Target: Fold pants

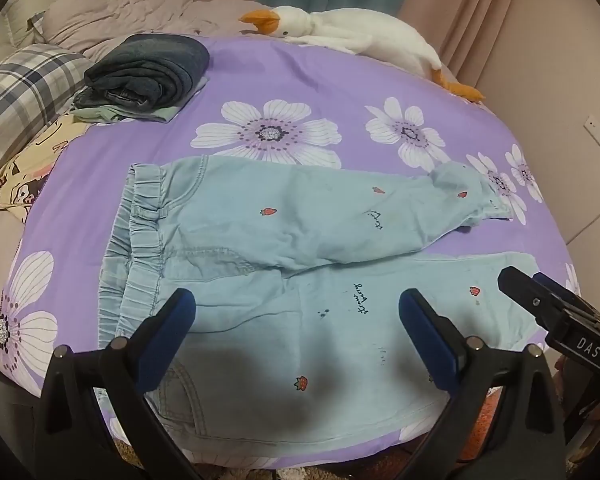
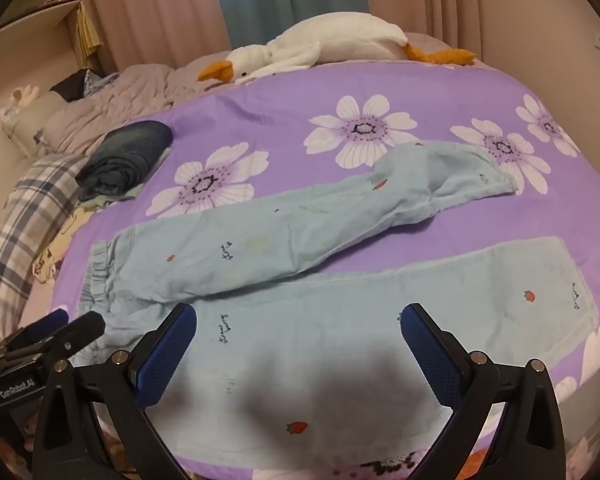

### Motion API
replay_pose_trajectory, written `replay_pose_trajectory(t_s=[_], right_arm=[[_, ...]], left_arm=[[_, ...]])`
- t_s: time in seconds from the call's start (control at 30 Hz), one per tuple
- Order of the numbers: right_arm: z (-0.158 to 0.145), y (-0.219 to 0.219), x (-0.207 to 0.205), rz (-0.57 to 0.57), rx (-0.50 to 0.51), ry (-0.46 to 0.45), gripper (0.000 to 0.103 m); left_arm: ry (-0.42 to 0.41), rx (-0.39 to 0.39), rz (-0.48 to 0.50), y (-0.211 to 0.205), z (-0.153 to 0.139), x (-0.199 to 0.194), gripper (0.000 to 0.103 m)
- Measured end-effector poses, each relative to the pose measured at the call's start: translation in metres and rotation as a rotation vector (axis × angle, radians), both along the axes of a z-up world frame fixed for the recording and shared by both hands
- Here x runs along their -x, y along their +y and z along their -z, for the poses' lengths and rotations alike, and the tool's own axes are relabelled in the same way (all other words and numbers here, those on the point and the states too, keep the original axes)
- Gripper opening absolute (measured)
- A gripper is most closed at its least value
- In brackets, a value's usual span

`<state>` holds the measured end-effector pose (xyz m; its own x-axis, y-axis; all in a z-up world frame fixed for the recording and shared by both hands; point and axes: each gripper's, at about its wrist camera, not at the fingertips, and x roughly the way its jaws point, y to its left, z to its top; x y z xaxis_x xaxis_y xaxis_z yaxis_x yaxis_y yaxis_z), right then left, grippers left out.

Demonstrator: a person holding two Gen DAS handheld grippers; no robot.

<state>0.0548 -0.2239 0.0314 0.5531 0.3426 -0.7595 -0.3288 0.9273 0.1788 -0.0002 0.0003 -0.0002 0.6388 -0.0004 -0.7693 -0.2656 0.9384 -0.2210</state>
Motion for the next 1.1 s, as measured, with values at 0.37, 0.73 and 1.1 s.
replay_pose_trajectory(t_s=[0.37,0.73,1.1], right_arm=[[0.009,-0.004,-0.005,-0.006,-0.019,0.029,0.102],[0.01,-0.008,-0.006,0.013,-0.017,0.036,0.102],[0.01,-0.007,-0.006,0.016,-0.015,0.04,0.102]], left_arm=[[0.028,-0.012,-0.009,-0.004,0.005,0.002,0.101],[0.042,-0.004,0.01,-0.008,0.006,-0.001,0.101],[0.033,-0.003,0.01,-0.011,0.005,0.0,0.101]])
